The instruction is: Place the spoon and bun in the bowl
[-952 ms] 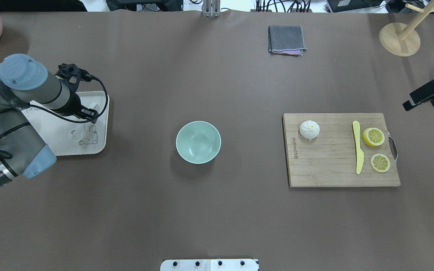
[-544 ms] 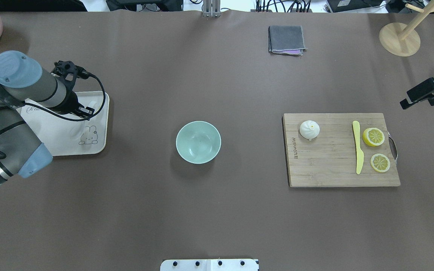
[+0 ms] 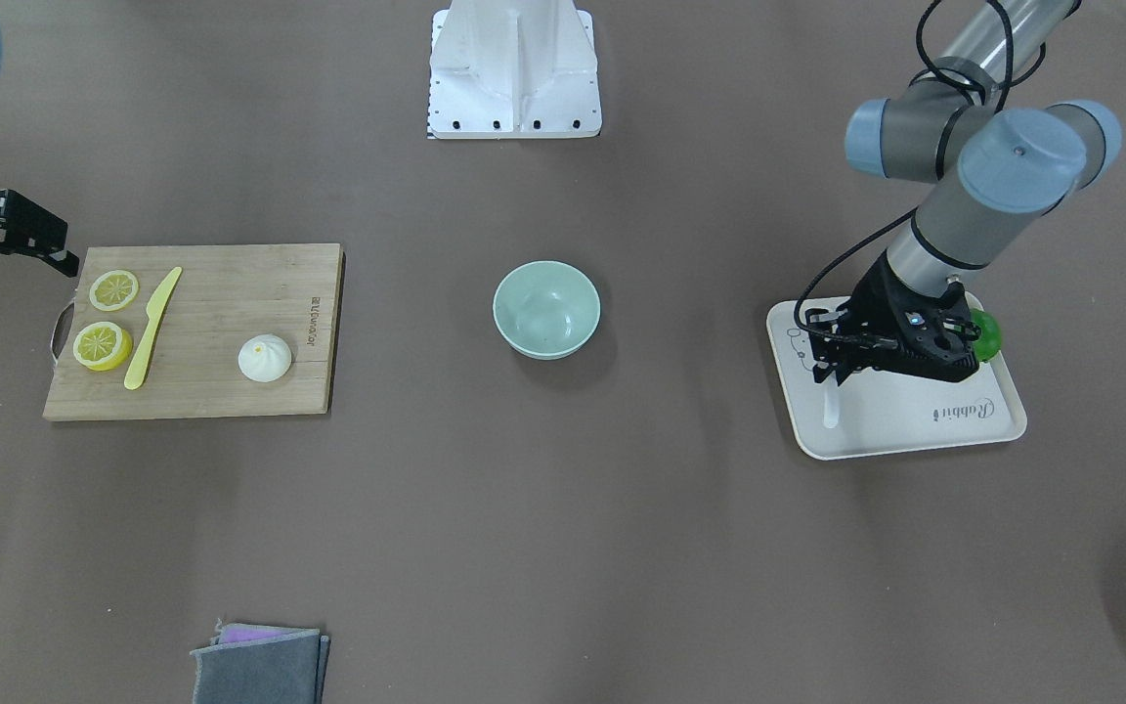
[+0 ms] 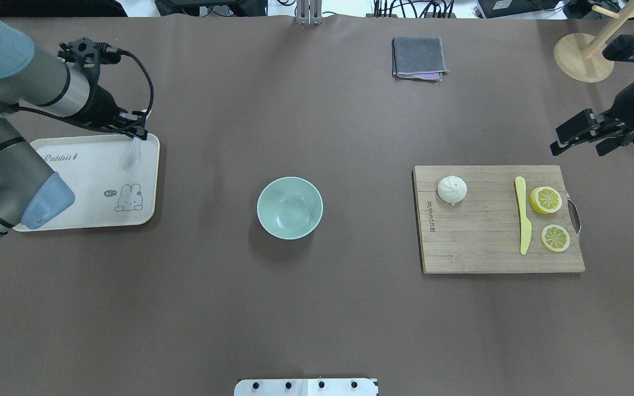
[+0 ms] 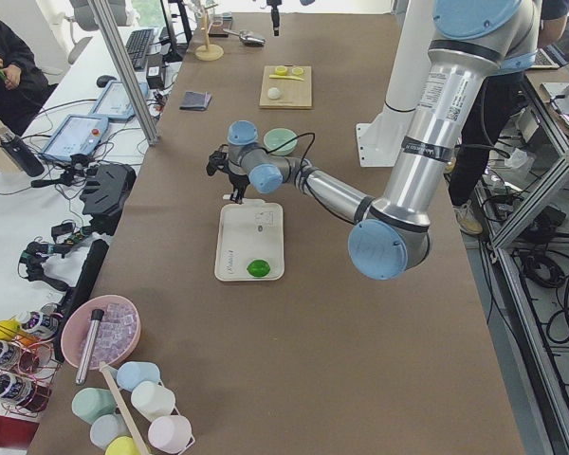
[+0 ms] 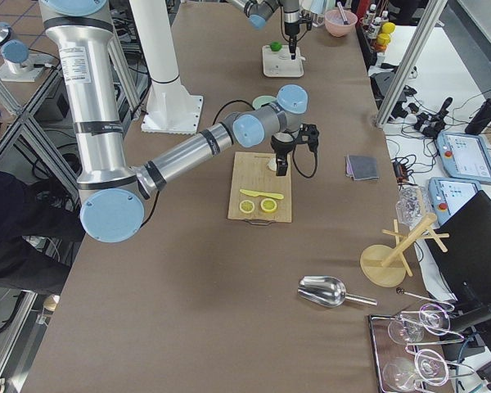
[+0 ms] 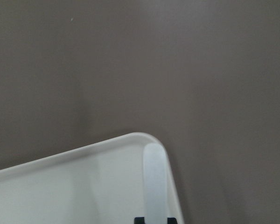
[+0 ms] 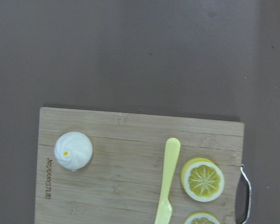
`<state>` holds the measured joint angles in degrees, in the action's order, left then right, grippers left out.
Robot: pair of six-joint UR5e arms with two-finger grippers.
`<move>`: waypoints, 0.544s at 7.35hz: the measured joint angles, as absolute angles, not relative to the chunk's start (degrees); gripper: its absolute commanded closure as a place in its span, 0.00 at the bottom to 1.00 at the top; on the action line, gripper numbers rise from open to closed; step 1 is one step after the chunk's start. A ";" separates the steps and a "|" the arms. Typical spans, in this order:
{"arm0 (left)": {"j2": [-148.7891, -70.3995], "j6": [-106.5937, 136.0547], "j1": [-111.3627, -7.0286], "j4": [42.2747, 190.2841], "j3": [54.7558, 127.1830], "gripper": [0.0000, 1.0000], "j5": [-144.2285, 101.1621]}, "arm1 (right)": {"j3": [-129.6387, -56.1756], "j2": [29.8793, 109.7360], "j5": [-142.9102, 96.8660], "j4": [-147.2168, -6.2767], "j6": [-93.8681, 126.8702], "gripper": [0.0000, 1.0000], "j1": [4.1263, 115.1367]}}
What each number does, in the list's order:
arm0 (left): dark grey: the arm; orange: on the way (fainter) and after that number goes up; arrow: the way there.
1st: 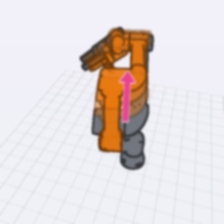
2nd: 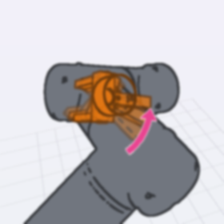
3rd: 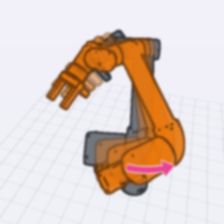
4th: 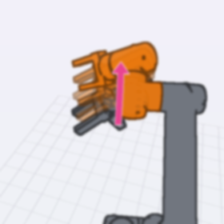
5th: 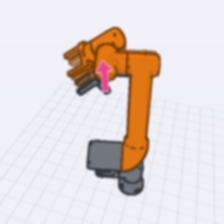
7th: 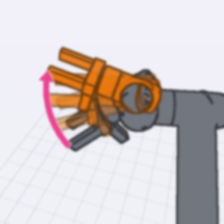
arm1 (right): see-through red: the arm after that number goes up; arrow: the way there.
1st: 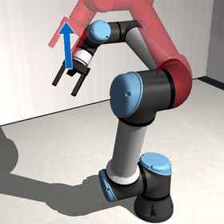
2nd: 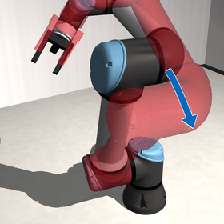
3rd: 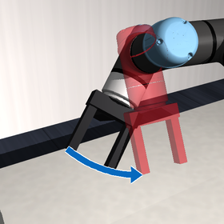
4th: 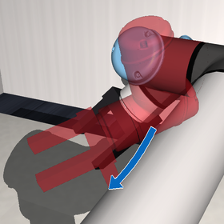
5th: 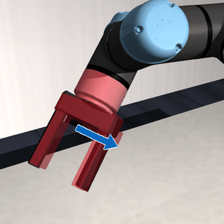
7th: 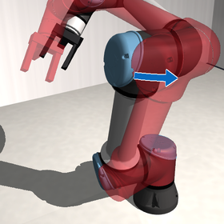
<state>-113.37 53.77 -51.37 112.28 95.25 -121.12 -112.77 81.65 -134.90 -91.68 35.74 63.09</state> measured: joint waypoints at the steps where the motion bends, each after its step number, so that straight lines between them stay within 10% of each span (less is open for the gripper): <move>1: -116.57 61.07 -49.18 112.43 95.55 1.00 -121.15 | -112.70 80.76 -132.13 -88.88 41.65 0.00 59.70; 4: -123.44 73.88 -41.09 112.53 95.41 1.00 -116.62 | -110.58 79.50 -126.61 -82.60 53.48 0.00 51.68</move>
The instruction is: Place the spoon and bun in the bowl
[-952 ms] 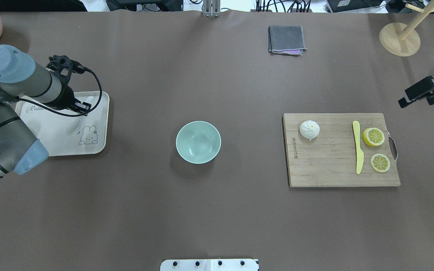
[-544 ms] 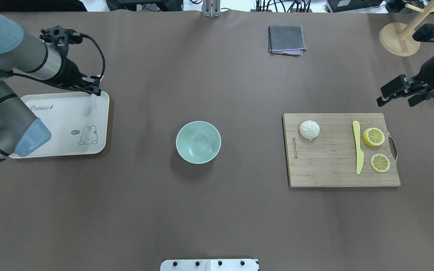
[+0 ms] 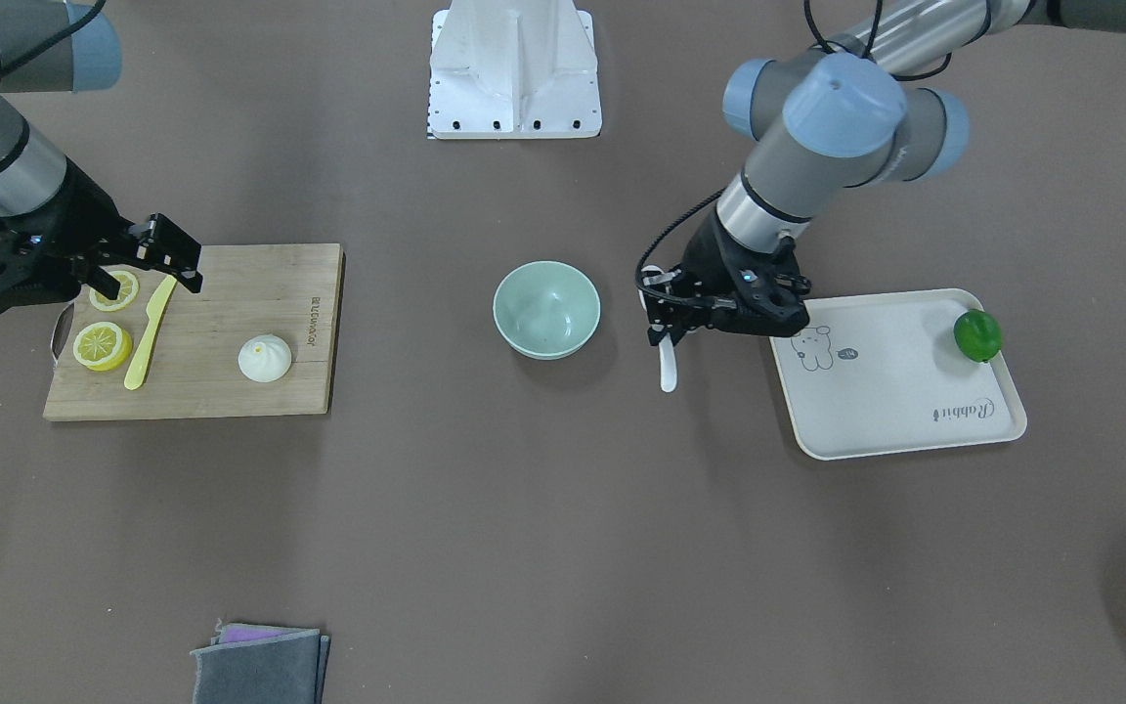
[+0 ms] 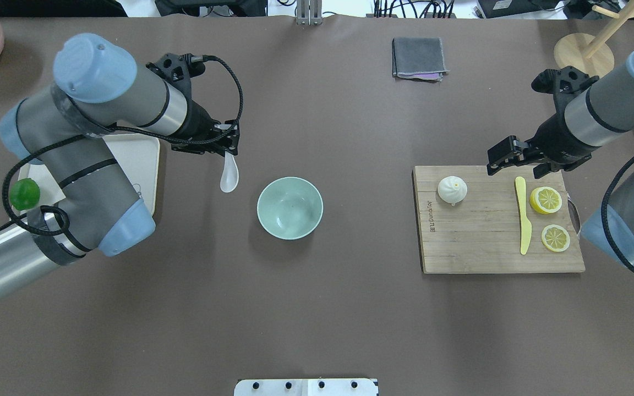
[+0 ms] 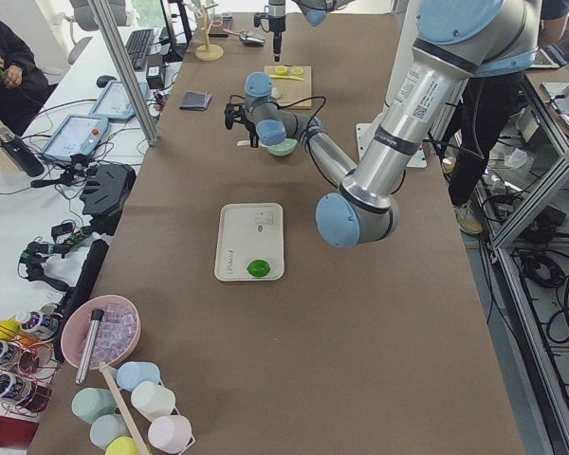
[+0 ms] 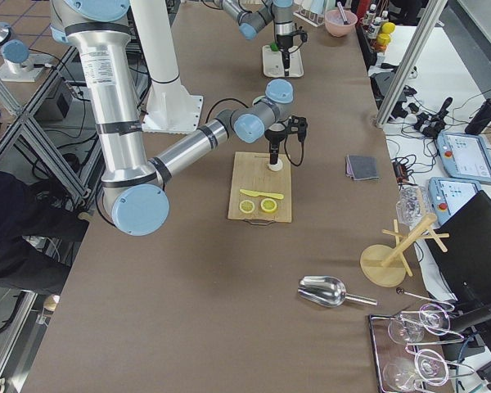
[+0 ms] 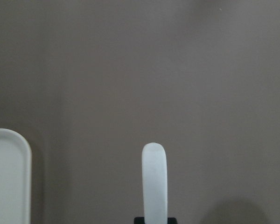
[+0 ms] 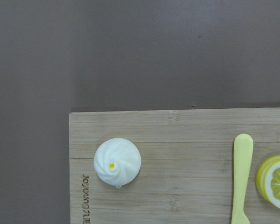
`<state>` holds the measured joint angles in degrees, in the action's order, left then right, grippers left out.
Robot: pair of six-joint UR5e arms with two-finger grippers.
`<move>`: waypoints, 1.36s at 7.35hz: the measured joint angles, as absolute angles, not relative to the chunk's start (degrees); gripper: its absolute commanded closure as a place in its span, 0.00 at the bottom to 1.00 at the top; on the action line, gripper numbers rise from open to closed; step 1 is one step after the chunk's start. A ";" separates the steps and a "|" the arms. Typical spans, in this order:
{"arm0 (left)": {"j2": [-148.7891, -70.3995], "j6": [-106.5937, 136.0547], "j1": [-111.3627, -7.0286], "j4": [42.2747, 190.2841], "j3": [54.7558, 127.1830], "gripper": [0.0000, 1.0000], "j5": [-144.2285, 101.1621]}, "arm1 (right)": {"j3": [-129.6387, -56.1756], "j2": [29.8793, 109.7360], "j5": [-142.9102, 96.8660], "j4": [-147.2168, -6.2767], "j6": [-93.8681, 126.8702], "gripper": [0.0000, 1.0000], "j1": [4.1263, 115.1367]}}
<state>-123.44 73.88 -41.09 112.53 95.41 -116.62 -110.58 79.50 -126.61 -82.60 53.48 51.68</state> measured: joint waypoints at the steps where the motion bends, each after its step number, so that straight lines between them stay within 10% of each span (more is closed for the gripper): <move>1: -124.64 75.35 -39.54 112.45 95.28 1.00 -115.62 | -109.01 78.88 -124.68 -82.27 54.15 0.00 49.91; 6: -125.67 76.39 -35.85 112.49 95.32 1.00 -111.80 | -97.11 69.75 -116.13 -78.59 57.39 0.04 43.66; 7: -125.68 76.38 -35.81 112.49 95.37 1.00 -111.74 | -95.43 69.38 -115.42 -76.80 57.88 0.18 43.04; 9: -125.68 76.32 -35.78 112.42 95.37 1.00 -111.77 | -94.43 69.52 -115.09 -75.91 58.36 0.89 42.31; 10: -125.68 76.30 -35.77 112.36 95.37 1.00 -111.77 | -94.35 69.70 -115.15 -76.08 58.62 1.00 42.18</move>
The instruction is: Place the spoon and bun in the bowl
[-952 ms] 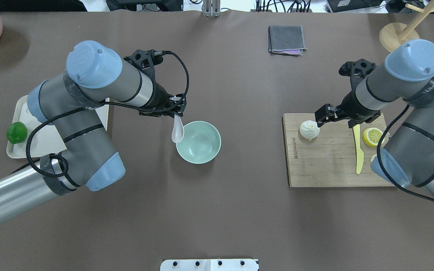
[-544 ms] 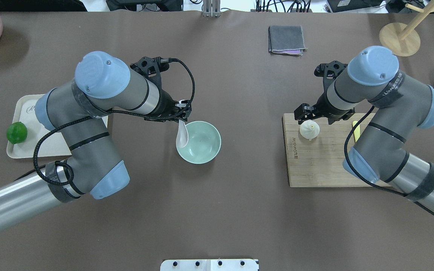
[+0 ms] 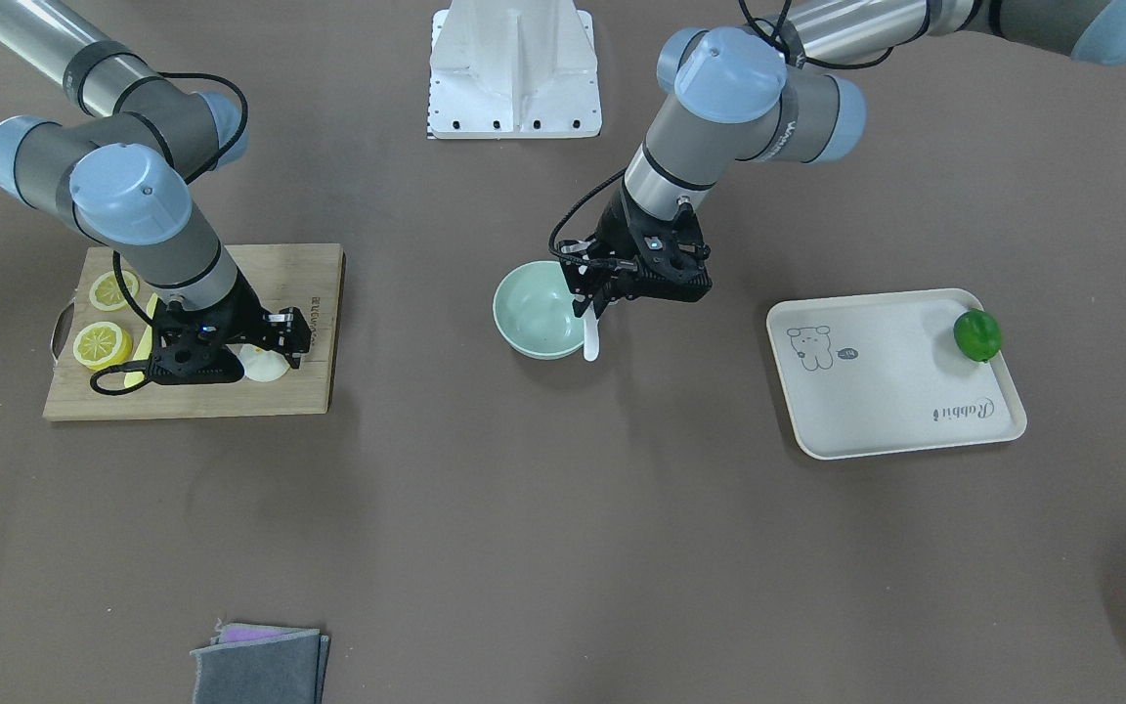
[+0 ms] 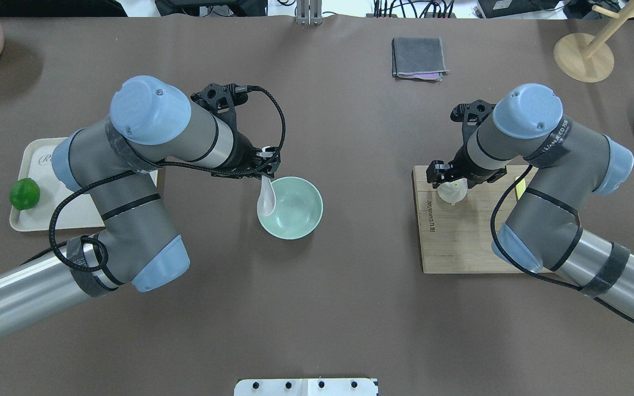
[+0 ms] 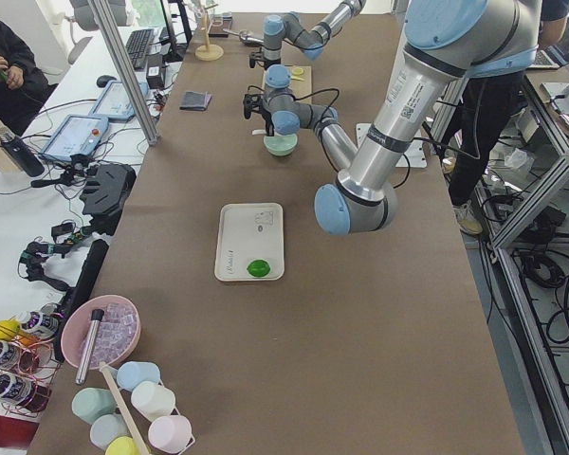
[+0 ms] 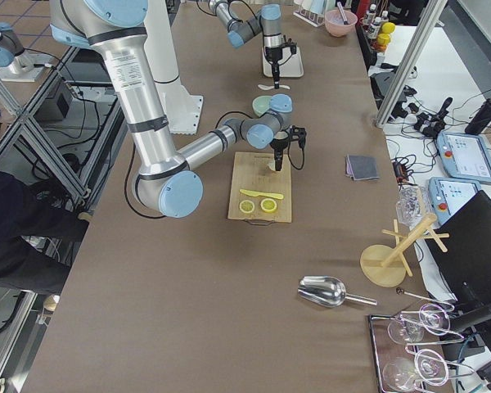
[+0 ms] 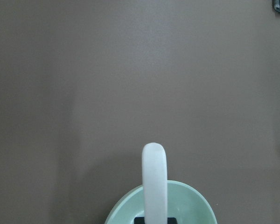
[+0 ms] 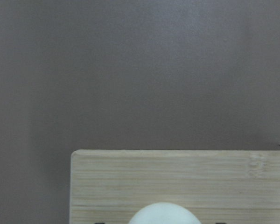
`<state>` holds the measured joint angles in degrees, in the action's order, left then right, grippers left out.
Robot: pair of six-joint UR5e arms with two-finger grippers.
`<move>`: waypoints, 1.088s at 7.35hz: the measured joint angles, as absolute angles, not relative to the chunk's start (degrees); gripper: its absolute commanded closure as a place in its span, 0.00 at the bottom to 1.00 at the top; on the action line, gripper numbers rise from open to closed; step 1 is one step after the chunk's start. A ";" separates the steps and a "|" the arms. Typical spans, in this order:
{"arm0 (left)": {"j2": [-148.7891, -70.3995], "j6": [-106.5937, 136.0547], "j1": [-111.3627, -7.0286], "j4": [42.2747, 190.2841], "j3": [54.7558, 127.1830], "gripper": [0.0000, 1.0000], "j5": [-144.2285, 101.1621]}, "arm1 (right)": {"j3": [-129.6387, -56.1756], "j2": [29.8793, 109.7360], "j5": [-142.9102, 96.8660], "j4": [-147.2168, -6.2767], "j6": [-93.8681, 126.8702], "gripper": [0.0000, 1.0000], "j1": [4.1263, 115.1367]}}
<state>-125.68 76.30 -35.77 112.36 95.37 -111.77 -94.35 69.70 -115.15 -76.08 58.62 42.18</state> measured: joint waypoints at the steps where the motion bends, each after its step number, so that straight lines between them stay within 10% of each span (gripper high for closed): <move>1: -125.68 76.29 -35.77 112.34 95.37 1.00 -111.74 | -94.46 69.85 -115.30 -76.21 58.71 1.00 42.15; 8: -128.01 76.45 -32.84 114.45 91.22 1.00 -108.81 | -99.36 69.42 -122.25 -77.98 58.92 1.00 47.93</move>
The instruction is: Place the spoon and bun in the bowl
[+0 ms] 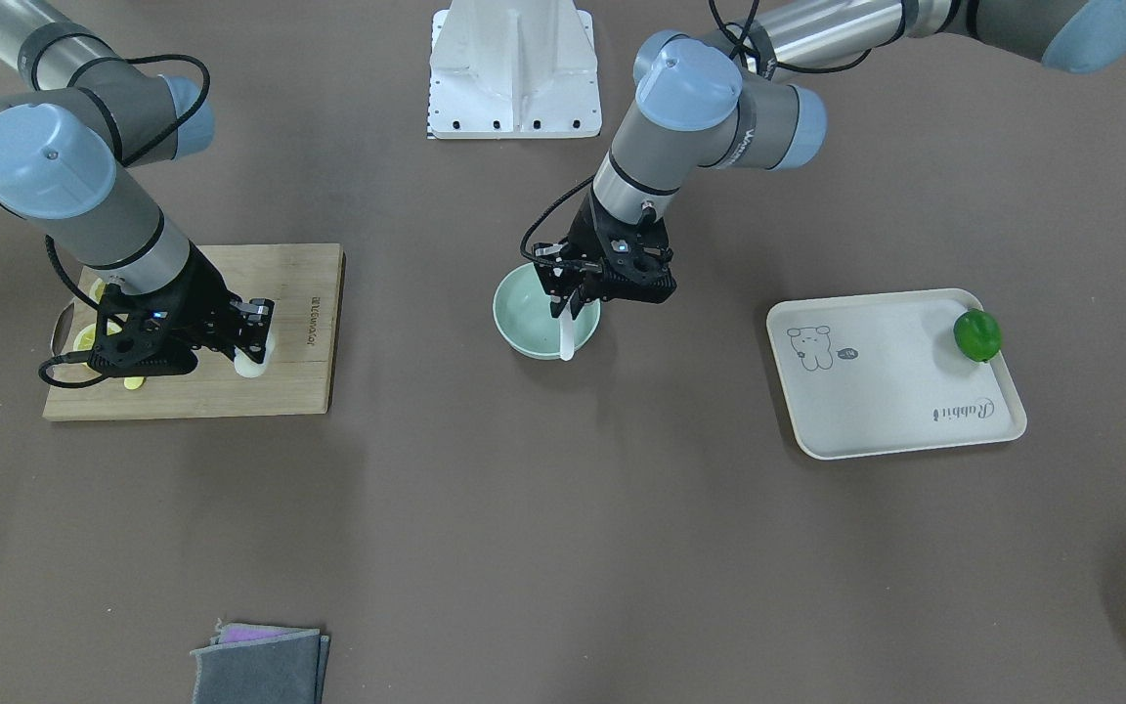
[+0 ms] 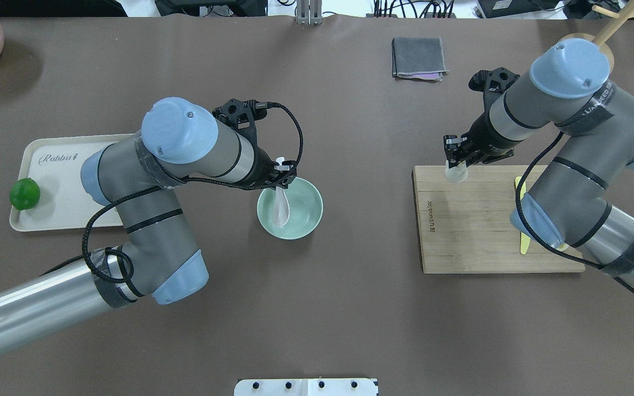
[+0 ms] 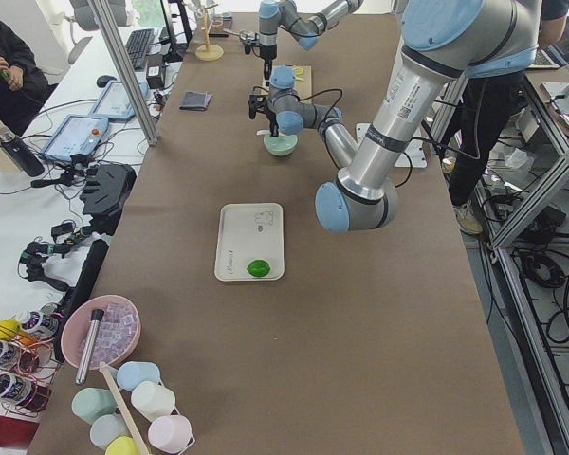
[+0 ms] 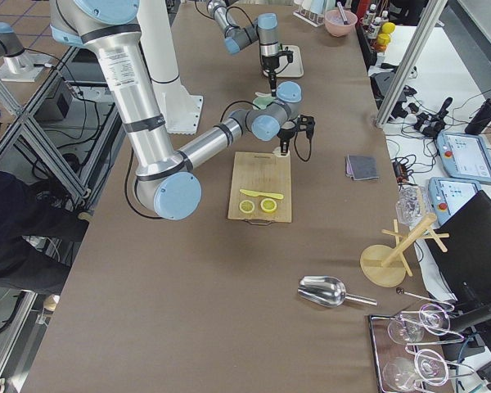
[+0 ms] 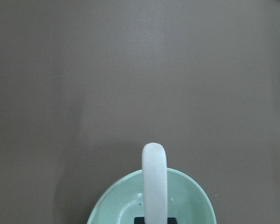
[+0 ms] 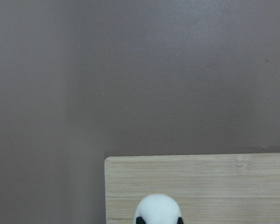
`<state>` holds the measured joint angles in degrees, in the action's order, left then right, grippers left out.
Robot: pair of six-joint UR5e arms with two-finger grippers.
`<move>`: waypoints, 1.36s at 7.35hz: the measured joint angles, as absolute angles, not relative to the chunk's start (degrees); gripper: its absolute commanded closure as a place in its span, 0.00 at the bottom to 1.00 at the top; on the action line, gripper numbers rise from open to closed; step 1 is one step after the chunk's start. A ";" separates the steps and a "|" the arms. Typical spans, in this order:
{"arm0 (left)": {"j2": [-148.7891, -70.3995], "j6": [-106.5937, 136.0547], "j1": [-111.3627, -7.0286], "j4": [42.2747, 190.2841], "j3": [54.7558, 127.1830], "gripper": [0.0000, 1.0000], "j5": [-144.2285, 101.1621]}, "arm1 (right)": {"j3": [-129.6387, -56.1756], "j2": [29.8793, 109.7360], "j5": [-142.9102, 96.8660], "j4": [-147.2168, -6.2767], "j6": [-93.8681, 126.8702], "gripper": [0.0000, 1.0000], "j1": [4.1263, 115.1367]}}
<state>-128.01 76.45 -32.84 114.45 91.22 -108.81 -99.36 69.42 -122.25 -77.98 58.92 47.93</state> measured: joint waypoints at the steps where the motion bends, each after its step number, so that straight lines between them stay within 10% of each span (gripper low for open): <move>1: -128.35 76.45 -32.82 116.03 89.66 0.15 -108.75 | -100.35 69.35 -122.28 -78.96 59.08 1.00 47.99; 2: -128.63 76.33 -32.79 116.93 88.68 0.02 -108.71 | -101.29 69.30 -122.29 -79.81 59.27 1.00 47.99; 10: -121.18 51.65 -45.21 94.64 103.09 0.02 -104.85 | -101.25 56.73 -112.63 -80.94 75.71 1.00 36.96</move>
<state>-121.18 51.65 -45.21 94.64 103.09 -104.85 -101.25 56.73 -112.63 -80.94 75.71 36.96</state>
